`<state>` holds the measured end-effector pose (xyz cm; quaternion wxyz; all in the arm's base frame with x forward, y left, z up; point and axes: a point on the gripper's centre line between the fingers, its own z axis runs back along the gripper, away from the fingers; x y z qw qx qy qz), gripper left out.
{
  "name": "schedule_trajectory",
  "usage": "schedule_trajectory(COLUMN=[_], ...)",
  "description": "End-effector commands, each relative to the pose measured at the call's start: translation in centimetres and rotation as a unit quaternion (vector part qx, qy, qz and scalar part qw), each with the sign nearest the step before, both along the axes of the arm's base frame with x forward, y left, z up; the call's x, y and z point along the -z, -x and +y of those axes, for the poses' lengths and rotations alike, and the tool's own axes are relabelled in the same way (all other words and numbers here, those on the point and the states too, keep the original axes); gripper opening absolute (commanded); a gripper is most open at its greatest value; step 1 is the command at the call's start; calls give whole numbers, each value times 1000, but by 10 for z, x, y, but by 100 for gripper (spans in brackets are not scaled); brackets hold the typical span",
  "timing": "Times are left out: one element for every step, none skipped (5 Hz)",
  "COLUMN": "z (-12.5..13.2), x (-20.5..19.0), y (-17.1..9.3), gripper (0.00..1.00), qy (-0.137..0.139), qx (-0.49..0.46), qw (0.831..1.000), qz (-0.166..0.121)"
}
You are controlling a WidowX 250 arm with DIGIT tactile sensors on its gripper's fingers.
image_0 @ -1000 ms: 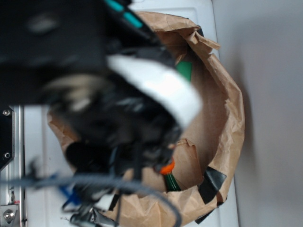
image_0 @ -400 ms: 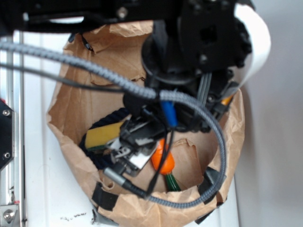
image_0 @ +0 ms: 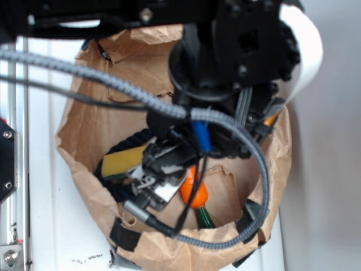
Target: Grab the carrot.
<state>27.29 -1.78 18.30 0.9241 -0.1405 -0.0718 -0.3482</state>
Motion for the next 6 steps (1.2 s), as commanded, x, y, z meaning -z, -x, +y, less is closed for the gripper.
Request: schedule_trajectory(z=[-13,-15,-24,-35,-55,-73], x=[38,67,97,117,137,150], y=[-10,-5,-8,-8,2,7], gripper=[100,100,100,100,100,100], qy=[-58,-77,-117,-127,-120,-108], qx=[11,25,34,52,102,124], qw=[997,994,990,988,986,986], qz=[-51,-73,-77,-69,-55,-40])
